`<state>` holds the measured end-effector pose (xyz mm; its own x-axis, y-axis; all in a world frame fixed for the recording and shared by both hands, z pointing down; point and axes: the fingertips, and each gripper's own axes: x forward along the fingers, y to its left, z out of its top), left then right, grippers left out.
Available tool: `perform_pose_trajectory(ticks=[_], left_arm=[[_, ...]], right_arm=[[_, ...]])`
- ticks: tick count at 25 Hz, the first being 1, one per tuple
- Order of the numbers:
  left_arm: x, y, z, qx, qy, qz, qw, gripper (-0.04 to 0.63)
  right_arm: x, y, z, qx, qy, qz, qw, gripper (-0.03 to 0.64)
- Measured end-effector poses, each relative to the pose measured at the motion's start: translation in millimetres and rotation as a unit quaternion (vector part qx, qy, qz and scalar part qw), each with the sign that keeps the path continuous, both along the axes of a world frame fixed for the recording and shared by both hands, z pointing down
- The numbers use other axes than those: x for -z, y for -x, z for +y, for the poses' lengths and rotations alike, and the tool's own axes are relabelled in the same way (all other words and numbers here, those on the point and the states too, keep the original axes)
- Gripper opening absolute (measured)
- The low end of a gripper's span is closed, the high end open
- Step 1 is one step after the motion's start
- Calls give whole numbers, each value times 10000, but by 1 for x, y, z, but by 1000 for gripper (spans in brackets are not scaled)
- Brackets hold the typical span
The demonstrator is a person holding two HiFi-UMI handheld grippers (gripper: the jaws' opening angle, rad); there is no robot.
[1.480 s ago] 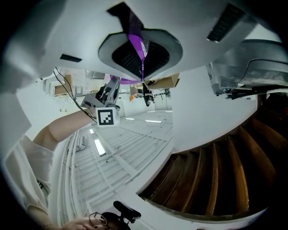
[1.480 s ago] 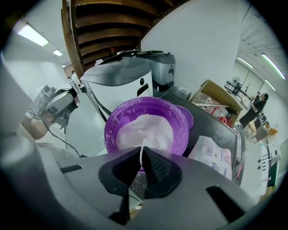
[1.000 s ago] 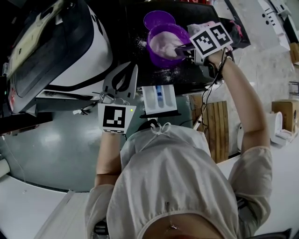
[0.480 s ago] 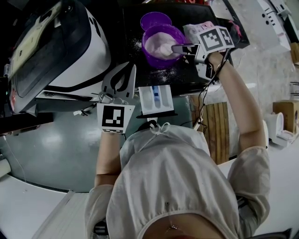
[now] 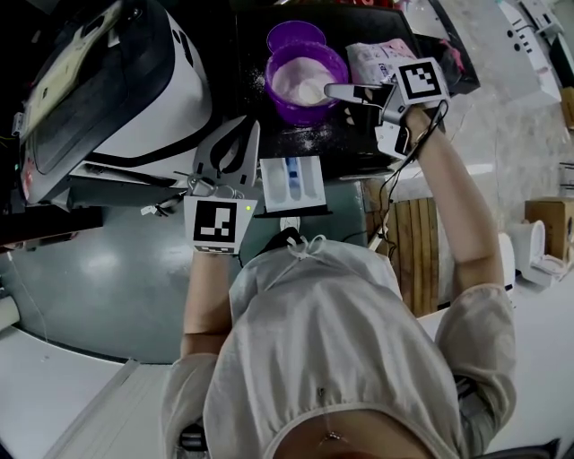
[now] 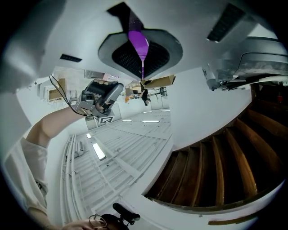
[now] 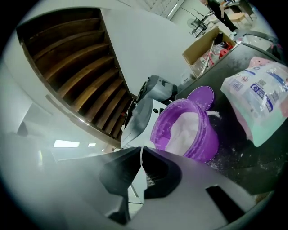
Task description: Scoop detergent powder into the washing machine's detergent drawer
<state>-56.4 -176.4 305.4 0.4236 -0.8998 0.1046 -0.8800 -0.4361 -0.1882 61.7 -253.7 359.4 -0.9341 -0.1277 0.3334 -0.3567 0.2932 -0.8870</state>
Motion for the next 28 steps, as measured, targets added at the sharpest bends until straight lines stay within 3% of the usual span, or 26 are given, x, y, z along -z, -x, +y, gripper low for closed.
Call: perform_pose_trajectory(ticks=[3,6,10,13,18,24,28], left_arm=[[2,-6,14,25,-187,13,9998,29],[-4,-8,26,121,43,8,9999,29],[-7,-10,38,167,-176,119,9996,29],[-18,-13,56,199,3,167,9997,29],[-46,-12,81,262,411,139,9987,29],[-76,0,96,371,324,482,9976,29],[-107,11,108,475,825,375,9948,29]], right_arm=[[6,-2,22,38,18,-254,9997,11],[9,-2,41,79,96,-482,9988,11],[4,-1,65,181,240,-691,9972,11],[-6,0,87,229,392,-793,9958,11],[-38,3,115,169,597,-722,9955,11],[-93,13,140,91,1011,-609,9930,12],[-134,20,148,-15,1193,-332,9923,12]])
